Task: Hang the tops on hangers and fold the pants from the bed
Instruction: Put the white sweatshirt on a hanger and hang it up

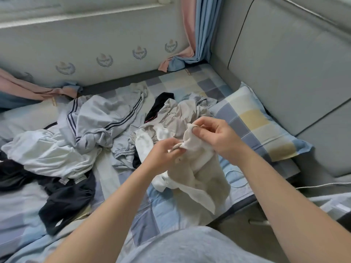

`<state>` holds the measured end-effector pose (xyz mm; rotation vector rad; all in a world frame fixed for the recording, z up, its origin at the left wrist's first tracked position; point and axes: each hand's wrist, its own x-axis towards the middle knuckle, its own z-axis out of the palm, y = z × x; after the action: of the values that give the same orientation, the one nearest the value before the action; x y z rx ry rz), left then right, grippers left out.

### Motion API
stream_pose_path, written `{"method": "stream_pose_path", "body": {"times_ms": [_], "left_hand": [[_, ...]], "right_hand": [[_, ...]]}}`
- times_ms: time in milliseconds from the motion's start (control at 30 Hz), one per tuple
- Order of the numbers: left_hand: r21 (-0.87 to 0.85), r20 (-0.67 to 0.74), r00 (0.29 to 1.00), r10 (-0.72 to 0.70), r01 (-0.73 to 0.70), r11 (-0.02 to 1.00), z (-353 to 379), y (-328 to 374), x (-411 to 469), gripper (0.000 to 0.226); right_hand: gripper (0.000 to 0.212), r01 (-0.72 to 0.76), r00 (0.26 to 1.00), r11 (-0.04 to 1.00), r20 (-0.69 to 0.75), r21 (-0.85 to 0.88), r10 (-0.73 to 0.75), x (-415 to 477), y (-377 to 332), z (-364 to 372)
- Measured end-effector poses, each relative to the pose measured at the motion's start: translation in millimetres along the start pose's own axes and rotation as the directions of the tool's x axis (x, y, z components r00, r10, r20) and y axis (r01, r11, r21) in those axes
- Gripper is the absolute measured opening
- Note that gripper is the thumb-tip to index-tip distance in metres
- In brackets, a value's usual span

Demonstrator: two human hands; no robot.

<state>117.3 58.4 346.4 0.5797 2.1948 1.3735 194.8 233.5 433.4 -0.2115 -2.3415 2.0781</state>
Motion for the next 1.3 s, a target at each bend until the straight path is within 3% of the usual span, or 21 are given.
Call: {"method": "stream_pose_path", "body": {"times_ms": [200, 300, 367, 433, 533, 567, 633, 767, 867, 1000, 1133, 1300], "left_hand": [[-0.036, -0.163, 0.986, -0.035, 0.03, 0.999, -40.6, -8.0, -47.1, 0.025], [-0.123, -0.32, 0.946, -0.051, 0.012, 0.992, -70.3, -9.3, -72.1, 0.024], [-0.048, -0.41, 0.912, -0.017, -0.003, 0.999, -85.6, -8.1, -86.0, 0.023], [-0.023, -0.39, 0.92, 0.028, -0.04, 0.999, -93.4, -4.9, -100.5, 0.027], [-0.038, -0.268, 0.961, 0.071, -0.084, 0.996, -91.3, 0.9, -122.8, 0.056], [-0.02, -0.254, 0.962, 0.101, -0.109, 0.994, -89.2, 1.4, -127.2, 0.053], [-0.042, -0.303, 0.942, 0.147, -0.168, 0.985, -89.7, 4.2, -135.5, 0.02], [0.011, -0.525, 0.832, 0.178, -0.203, 0.979, -109.2, 15.2, -144.2, 0.029], [0.009, -0.567, 0.792, 0.225, -0.267, 0.964, -119.4, 39.7, -150.4, 0.025], [-0.011, -0.568, 0.756, 0.325, -0.402, 0.916, -120.0, 73.4, -158.0, 0.017], [-0.048, -0.62, 0.715, 0.324, -0.446, 0.894, -124.2, 92.5, -159.6, 0.019], [-0.039, -0.732, 0.609, 0.305, -0.484, 0.874, -137.4, 97.2, -161.4, 0.016]], "right_hand": [[0.017, 0.053, 0.997, 0.998, -0.06, -0.044, -0.056, -14.3, -9.3, 26.8], [0.02, 0.077, 0.996, 0.996, -0.044, -0.041, -0.079, -19.3, -17.3, 37.6], [0.014, 0.099, 0.995, 0.994, -0.005, -0.033, -0.1, -20.7, -29.5, 48.0], [0.011, 0.124, 0.991, 0.991, 0.06, -0.039, -0.122, -20.5, -44.2, 63.0], [0.008, 0.206, 0.966, 0.974, 0.18, -0.089, -0.188, -18.4, -63.2, 91.1], [0.008, 0.236, 0.955, 0.966, 0.207, -0.106, -0.21, -17.5, -68.7, 99.2], [0.007, 0.281, 0.941, 0.953, 0.23, -0.117, -0.249, -15.6, -78.0, 110.8], [0.016, 0.318, 0.918, 0.941, 0.286, -0.114, -0.275, -14.8, -82.3, 113.2], [0.028, 0.314, 0.915, 0.907, 0.345, -0.28, -0.21, -15.1, -71.6, 109.7], [0.019, 0.229, 0.973, 0.838, 0.145, -0.496, -0.18, -3.9, -32.3, 100.6], [0.027, 0.023, 0.99, 0.784, -0.098, -0.62, -0.106, -1.5, 20.3, 95.4], [0.009, -0.174, 0.977, 0.732, -0.21, -0.659, 0.044, -7.3, 70.4, 81.0]]}}
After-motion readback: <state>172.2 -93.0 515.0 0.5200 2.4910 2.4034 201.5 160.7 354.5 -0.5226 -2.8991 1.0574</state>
